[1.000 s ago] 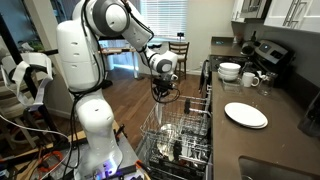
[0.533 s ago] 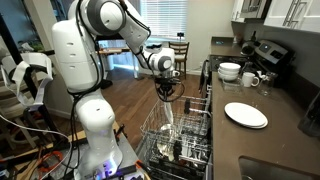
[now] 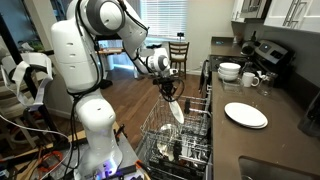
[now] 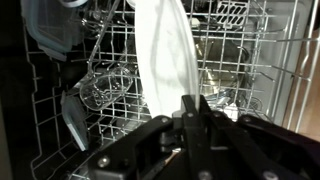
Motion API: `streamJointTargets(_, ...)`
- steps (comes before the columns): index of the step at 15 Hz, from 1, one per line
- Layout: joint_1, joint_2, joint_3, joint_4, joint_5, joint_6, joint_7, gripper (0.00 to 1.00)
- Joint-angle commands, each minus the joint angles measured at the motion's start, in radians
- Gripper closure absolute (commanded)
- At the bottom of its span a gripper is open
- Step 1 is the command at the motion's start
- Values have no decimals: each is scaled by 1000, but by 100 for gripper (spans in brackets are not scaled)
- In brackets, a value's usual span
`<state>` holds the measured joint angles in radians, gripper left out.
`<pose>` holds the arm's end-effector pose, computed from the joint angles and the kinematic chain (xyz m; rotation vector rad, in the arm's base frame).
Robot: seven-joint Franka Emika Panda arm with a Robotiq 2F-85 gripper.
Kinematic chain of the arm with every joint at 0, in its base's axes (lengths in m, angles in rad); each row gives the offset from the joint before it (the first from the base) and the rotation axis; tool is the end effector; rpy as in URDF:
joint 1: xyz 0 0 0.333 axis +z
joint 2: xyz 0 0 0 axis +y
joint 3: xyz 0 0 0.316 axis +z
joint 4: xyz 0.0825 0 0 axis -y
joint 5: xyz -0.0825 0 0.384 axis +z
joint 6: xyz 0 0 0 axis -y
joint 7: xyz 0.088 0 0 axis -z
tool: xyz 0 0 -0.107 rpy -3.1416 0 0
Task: Take the two plates out of the dishwasher and stack them on the plate on the counter
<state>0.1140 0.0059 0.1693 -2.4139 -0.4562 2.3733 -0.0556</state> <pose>0.4659 0.1306 0.3046 2.6708 0.9402 -0.0144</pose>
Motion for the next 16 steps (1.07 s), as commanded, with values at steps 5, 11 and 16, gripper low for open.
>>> streamJointTargets(5,24,-24,-5,-10,-357,-55,390,98)
streamJointTargets(11,38,-24,5,-9,-525,-133,592,98)
streamJointTargets(16,51,-1,2,-6,-508,-126,593,94)
